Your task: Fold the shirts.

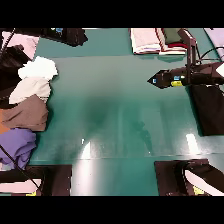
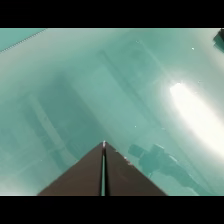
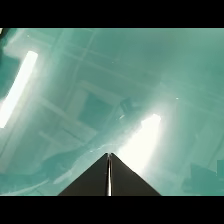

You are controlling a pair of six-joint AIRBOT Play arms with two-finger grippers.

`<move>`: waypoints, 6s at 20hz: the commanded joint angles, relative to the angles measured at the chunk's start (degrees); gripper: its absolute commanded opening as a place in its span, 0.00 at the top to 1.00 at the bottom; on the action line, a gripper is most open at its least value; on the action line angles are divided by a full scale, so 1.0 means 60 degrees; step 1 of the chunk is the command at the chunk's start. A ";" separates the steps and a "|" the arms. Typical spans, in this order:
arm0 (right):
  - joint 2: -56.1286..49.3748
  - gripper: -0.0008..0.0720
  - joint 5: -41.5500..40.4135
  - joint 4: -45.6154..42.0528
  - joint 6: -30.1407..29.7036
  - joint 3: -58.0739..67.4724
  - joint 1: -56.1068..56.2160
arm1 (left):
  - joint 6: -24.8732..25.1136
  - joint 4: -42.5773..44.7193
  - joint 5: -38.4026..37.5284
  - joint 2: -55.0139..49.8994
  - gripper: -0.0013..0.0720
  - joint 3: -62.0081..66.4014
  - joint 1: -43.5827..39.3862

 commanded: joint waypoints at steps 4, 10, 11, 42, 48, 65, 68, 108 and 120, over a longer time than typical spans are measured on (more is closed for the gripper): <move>0.0004 0.96 0.0007 0.0007 0.0004 -0.0004 0.0011 | 0.0000 0.0000 0.0004 -0.0004 0.95 0.0004 0.0007; 0.0004 0.96 0.0007 0.0007 0.0004 -0.0004 0.0015 | 0.0000 0.0000 0.0007 -0.0004 0.95 0.0004 0.0011; 0.0004 0.96 0.0004 0.0007 0.0004 -0.0004 0.0015 | 0.0000 0.0000 0.0004 -0.0004 0.95 0.0004 0.0007; 0.0000 0.96 -0.0022 0.0015 0.0007 -0.0004 0.0015 | -0.2335 0.5206 0.2364 -0.5402 0.09 0.0000 0.4648; 0.0004 0.96 -0.0036 0.0087 0.0007 0.0233 0.0011 | -0.2375 0.5176 0.1741 -0.5089 0.95 0.0197 0.4648; 0.0004 0.97 -0.0153 -0.1738 0.0550 0.6120 -0.0007 | 0.2007 0.0466 0.1060 0.2022 0.95 -0.0328 -0.0831; 0.0004 0.97 -0.0066 -0.1767 0.0594 0.6390 -0.0007 | 0.2543 0.0463 0.1501 0.2011 0.95 -0.1927 -0.2597; 0.1344 0.96 0.2146 -0.2328 0.0976 0.0423 -0.1920 | 0.0175 -0.1016 0.2229 0.2269 0.95 -0.8776 0.2262; -0.1348 0.34 0.0892 -0.0867 -0.0900 -0.3901 -0.5479 | 0.0175 -0.0933 0.2204 0.2259 0.95 -0.7916 0.2980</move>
